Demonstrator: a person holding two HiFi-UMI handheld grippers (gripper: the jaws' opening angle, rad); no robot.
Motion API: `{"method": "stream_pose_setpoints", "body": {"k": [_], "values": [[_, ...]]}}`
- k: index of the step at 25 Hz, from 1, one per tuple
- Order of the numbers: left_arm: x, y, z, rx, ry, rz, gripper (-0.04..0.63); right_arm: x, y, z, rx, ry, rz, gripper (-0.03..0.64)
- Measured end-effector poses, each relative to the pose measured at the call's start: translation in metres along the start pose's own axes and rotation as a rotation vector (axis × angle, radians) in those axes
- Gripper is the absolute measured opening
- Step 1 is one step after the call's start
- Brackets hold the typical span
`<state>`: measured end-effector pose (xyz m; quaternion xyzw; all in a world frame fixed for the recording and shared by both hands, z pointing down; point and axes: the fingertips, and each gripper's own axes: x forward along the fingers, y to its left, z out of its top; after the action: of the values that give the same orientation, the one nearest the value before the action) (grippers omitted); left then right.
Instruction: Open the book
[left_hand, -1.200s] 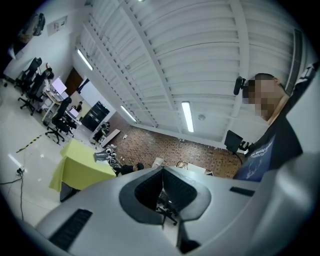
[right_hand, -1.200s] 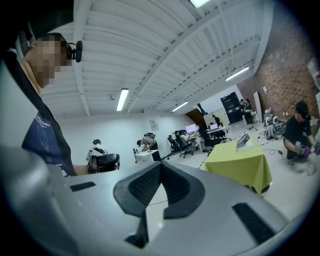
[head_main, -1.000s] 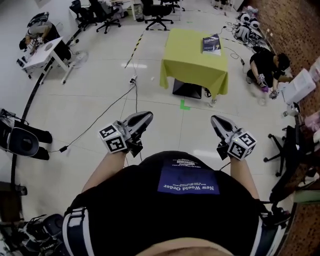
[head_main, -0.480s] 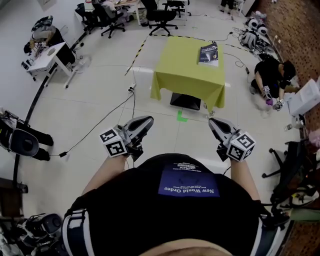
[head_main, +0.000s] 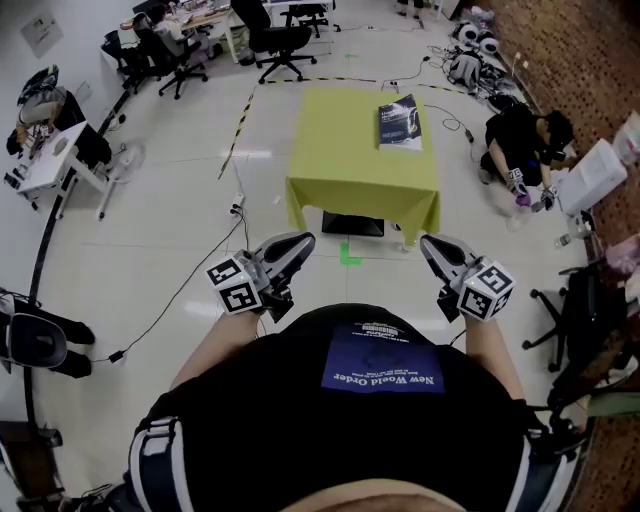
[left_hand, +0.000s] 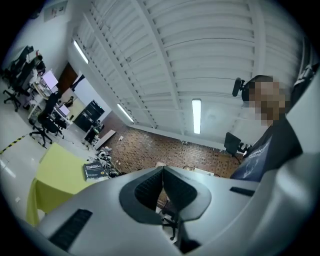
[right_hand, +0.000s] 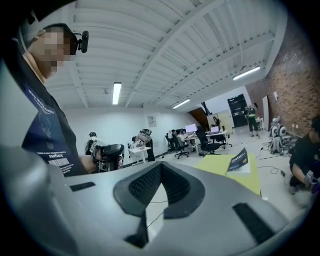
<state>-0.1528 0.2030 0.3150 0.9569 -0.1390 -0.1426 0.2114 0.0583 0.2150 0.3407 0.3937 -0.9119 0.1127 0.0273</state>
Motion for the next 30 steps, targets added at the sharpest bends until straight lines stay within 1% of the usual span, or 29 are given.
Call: {"method": "stream_pose_setpoints", "body": {"k": [2,4,6,9,11,15,18,20,23,25,28,30], "values": [[0.002,0.033,0.021,-0.006,0.021,-0.026,0.006,0.025,-0.010,0.010,0.001,-0.006,-0.025,-0.014],[0.005,0.066,0.040,-0.005,0.040,-0.059,0.006,0.050,-0.025,0.019,0.007,-0.023,-0.070,-0.012],[0.005,0.095,0.057,-0.009,0.057,-0.093,0.006,0.075,-0.036,0.027,0.048,-0.054,-0.114,-0.012],[0.006,0.138,0.081,-0.001,0.066,-0.128,0.006,0.117,-0.049,0.039,0.068,-0.078,-0.133,-0.012],[0.012,0.162,0.090,-0.007,0.067,-0.142,0.006,0.135,-0.062,0.041,0.067,-0.069,-0.148,-0.012],[0.032,0.193,0.087,-0.043,0.067,-0.142,0.006,0.147,-0.093,0.034,0.091,-0.039,-0.166,-0.012],[0.058,0.213,0.080,-0.053,0.069,-0.116,0.006,0.153,-0.135,0.035,0.108,-0.037,-0.151,-0.014],[0.079,0.227,0.077,-0.056,0.069,-0.085,0.006,0.158,-0.165,0.039,0.115,-0.042,-0.122,-0.012],[0.119,0.245,0.080,-0.031,0.058,-0.038,0.006,0.169,-0.214,0.051,0.098,-0.045,-0.055,-0.012],[0.147,0.257,0.085,-0.010,0.033,0.006,0.006,0.179,-0.252,0.055,0.078,-0.022,-0.006,-0.012],[0.179,0.270,0.090,-0.003,0.003,0.075,0.006,0.190,-0.303,0.064,0.063,0.015,0.070,-0.012],[0.197,0.282,0.096,-0.002,-0.012,0.130,0.006,0.201,-0.332,0.076,0.065,0.017,0.119,-0.012]]}}
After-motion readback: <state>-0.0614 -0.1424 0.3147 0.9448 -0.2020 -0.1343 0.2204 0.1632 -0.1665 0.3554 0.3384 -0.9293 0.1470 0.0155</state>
